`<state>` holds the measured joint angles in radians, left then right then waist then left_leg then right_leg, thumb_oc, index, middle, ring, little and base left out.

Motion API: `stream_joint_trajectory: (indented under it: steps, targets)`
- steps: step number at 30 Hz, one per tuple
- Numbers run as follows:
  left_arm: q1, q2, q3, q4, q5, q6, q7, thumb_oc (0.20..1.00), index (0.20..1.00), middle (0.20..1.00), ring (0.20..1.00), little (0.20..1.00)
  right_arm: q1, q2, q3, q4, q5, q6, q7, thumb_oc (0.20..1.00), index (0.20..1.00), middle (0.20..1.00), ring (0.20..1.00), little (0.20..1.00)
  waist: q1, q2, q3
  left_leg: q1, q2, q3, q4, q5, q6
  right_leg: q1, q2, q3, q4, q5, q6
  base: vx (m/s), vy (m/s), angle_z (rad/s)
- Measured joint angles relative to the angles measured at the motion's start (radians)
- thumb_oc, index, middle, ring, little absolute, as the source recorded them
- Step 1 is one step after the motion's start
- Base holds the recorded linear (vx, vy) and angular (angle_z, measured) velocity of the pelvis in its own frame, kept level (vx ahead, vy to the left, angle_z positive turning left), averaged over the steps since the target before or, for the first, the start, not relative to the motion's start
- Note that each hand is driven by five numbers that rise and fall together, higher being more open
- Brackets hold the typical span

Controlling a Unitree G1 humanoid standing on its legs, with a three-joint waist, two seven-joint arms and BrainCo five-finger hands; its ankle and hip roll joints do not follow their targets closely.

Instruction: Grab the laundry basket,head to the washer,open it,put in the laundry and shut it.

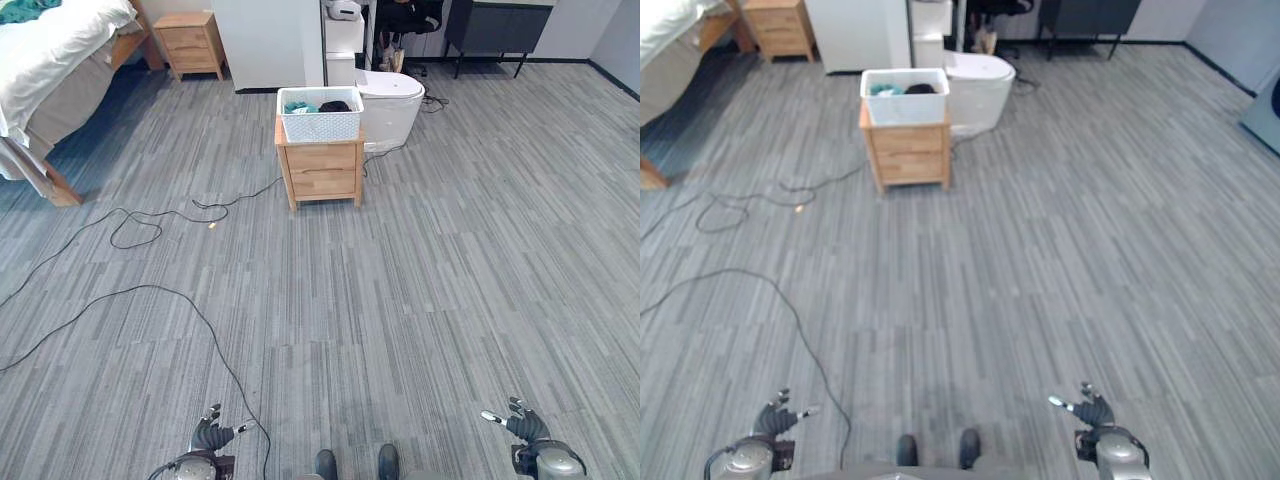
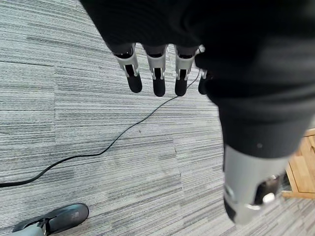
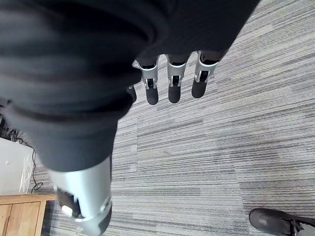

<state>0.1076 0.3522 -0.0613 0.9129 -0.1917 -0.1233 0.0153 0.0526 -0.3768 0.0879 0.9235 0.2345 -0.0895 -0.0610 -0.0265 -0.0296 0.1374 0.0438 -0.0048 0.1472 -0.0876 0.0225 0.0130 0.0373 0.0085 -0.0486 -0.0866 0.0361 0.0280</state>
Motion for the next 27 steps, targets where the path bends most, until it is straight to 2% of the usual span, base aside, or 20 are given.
stream_joint_trajectory:
  steps: [17,25,27]
  targets:
    - [-0.004,0.001,0.0,-0.048,-0.004,0.0,0.011,1.0,1.0,1.0,1.0,1.0,-0.015,0.002,0.0,0.027,0.001,0.002,-0.002,1.0,1.0,1.0,1.0,1.0,0.003,-0.018,0.008,-0.041,-0.015,-0.019,0.006,-0.001,0.018,-0.034,-0.013,-0.014,0.005,-0.001,-0.002,0.03,0.046,0.03]
    - [-0.031,0.003,0.007,-0.09,-0.043,0.0,0.027,1.0,1.0,1.0,1.0,1.0,-0.074,0.002,0.005,0.005,0.001,0.003,-0.012,1.0,1.0,1.0,1.0,1.0,0.014,-0.029,0.039,-0.084,-0.025,0.007,0.006,-0.008,0.037,-0.094,-0.019,0.013,0.016,0.011,0.005,0.03,0.091,-0.11]
    - [-0.041,0.003,0.013,-0.091,-0.043,0.0,0.028,1.0,1.0,1.0,1.0,1.0,-0.087,0.003,0.01,-0.01,0.001,0.002,-0.015,1.0,1.0,1.0,1.0,1.0,0.013,-0.027,0.042,-0.09,-0.021,0.014,0.006,-0.013,0.044,-0.126,-0.017,0.021,0.06,0.01,0.006,0.05,0.077,-0.15]
